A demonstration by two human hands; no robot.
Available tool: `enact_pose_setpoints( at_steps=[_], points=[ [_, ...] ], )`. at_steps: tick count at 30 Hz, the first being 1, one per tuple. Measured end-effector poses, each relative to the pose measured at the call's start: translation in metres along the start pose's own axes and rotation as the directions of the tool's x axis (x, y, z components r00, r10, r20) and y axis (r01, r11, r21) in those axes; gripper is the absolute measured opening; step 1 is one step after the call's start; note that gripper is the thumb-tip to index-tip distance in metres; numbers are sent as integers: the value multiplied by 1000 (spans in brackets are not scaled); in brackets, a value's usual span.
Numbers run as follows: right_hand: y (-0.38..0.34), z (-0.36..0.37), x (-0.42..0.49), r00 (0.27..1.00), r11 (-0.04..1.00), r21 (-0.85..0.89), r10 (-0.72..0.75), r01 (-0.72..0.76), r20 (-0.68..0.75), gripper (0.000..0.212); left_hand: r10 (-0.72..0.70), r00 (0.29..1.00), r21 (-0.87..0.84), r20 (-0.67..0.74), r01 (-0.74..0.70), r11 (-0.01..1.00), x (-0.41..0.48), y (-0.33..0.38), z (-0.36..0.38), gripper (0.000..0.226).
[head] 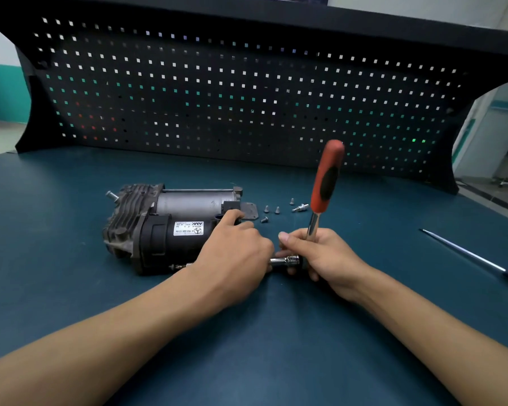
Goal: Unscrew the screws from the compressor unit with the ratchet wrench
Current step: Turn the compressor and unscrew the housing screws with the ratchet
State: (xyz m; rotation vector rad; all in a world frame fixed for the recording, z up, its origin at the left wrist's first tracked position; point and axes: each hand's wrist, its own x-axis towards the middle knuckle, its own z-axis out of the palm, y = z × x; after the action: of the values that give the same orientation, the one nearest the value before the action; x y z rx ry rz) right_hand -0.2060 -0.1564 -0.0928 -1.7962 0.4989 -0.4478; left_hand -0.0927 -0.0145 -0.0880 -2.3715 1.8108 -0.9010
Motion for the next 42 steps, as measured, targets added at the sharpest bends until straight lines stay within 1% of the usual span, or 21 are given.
enact_pose_setpoints(
  at_steps=[3,9,10,11,14,17,21,26,28,31,32,34,37,42],
  points=[
    [-4,-1,0,999,999,16,43,-44,12,28,-1,1000,-6,-17,1,1000,-1,0,-1,19],
    [-9,-1,0,992,992,11,122,-122,14,60,-12,999,-48,-30,11,999,-1,0,-2,22],
    [-9,-2,0,991,991,6,136,-136,10,63,-12,999,-53,-30,10,999,-2,1,-2,22],
    [-8,-3,1,989,989,3,145,-145,8,60,-12,1000,-54,-29,10,998,-2,1,-2,23],
    [-6,-6,2,989,989,12,144,-144,15,43,-17,999,-55,-34,15,998,-1,1,-3,23],
    [-5,-9,2,988,988,20,150,-151,45,36,-24,999,-63,-39,21,998,-1,0,-3,21],
    [-4,-12,1,984,988,59,132,-140,121,32,-21,1000,-60,-22,19,998,-2,2,-4,23],
    [-3,-22,0,961,971,151,146,-185,236,14,-12,1000,-48,-1,12,999,-3,3,-3,23],
    [-3,-27,0,950,965,180,132,-188,284,17,-10,1000,-62,-2,9,998,-4,1,-3,22],
    [-1,-32,-1,945,964,211,87,-160,317,38,5,1000,-76,6,-5,997,-4,-1,-4,16],
    [0,-33,-1,944,964,219,72,-148,322,42,11,1000,-75,15,-10,997,-4,-1,-4,15],
    [2,-35,-1,944,964,237,39,-122,328,41,23,999,-65,33,-21,998,-4,-2,-4,18],
    [4,-36,-3,943,964,257,-18,-72,333,34,39,998,-43,53,-36,998,-5,-3,-3,24],
    [4,-34,-7,935,979,205,-73,1,346,32,49,997,-26,59,-48,999,-6,-3,-2,33]
  ],
)
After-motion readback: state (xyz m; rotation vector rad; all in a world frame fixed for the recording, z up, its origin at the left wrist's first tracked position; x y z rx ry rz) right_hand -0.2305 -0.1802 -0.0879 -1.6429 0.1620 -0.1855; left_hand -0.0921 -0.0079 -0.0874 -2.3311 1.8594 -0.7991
